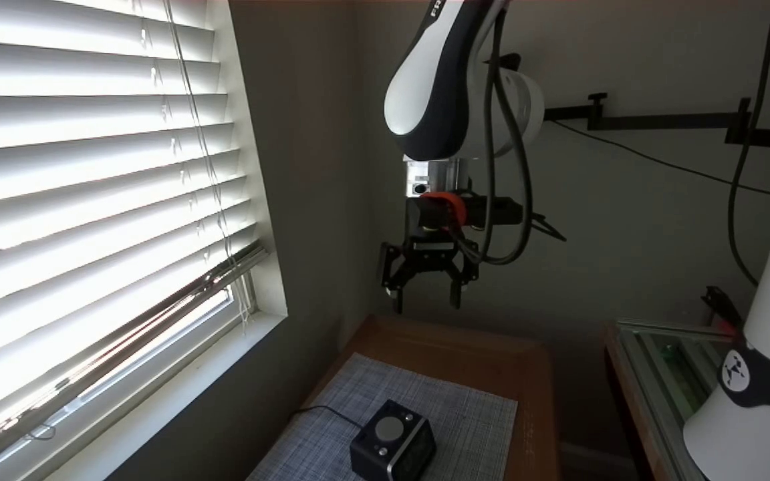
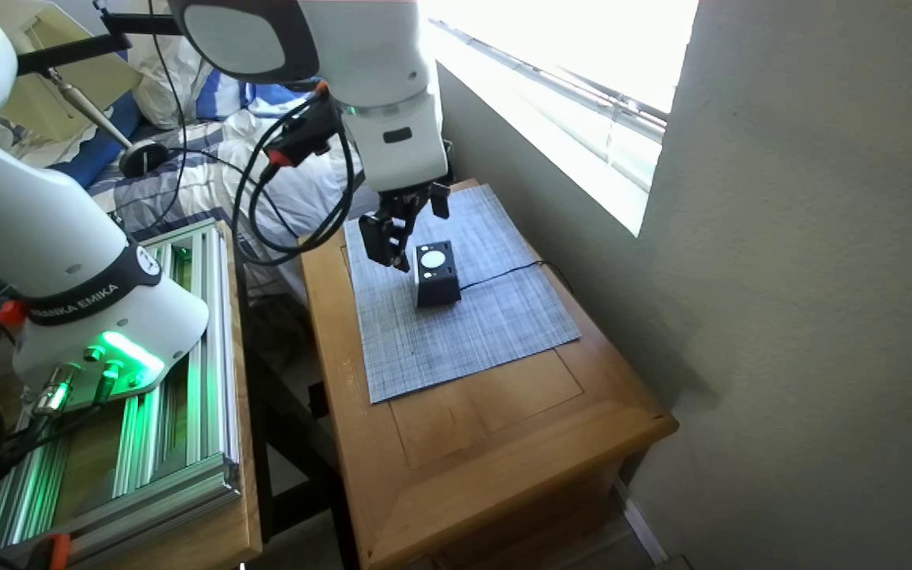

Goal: Pick up the black digital clock and turn it onto its side

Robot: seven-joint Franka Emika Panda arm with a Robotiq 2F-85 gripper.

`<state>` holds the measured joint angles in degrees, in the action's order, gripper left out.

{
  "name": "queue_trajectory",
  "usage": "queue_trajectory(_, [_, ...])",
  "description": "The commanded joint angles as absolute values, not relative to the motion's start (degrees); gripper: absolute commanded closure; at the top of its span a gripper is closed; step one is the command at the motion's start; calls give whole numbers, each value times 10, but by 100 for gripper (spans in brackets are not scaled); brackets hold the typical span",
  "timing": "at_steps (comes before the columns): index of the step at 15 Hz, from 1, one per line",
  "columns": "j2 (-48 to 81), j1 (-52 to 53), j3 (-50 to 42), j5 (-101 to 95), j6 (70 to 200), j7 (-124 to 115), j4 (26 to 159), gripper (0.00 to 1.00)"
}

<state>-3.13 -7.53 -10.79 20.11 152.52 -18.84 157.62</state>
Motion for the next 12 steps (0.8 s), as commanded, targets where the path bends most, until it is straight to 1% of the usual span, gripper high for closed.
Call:
queue_trajectory(1, [-32,-81,-101,201,1524,-190,1575,0])
queue_trajectory(6, [-11,-73,-94,236,1542,-216,1575,0])
queue_trajectory(12, [34,-65,-72,274,1590,-315,1576,0])
